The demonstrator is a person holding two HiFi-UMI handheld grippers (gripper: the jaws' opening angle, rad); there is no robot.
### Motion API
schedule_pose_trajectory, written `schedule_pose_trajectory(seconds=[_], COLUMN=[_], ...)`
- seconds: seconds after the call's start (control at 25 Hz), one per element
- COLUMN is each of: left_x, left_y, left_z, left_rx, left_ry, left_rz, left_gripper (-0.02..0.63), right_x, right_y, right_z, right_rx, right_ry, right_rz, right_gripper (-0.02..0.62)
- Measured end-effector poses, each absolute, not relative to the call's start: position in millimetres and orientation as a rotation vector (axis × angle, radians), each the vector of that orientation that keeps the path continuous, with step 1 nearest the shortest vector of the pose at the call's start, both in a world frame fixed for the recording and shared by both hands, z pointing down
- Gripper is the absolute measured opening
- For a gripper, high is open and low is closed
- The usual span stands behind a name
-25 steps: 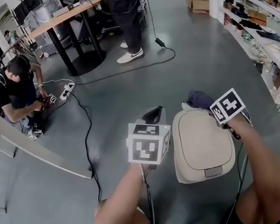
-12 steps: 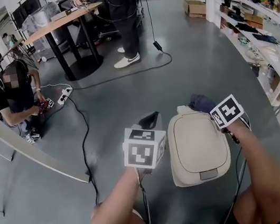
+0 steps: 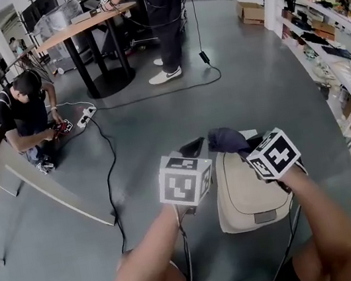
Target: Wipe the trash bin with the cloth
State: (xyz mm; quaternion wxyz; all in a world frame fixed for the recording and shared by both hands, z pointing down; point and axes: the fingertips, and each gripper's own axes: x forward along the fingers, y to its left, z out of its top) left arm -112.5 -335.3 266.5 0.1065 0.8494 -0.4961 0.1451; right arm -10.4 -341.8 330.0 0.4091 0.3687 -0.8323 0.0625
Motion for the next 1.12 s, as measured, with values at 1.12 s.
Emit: schedule_pose_trajectory(seconds=[1.12], left_x=[-121], left_y=[-331], left_z=[273], left_rx=[2.495], left_ry=[-1.460], left_rz=[0.453], left_gripper=[-0.002], right_x=[-31], right_y=[-313], right_z=[369], right_rx=[0.778], right_ry=[-2.005], right_rz=[0.102], right_gripper=[0.114])
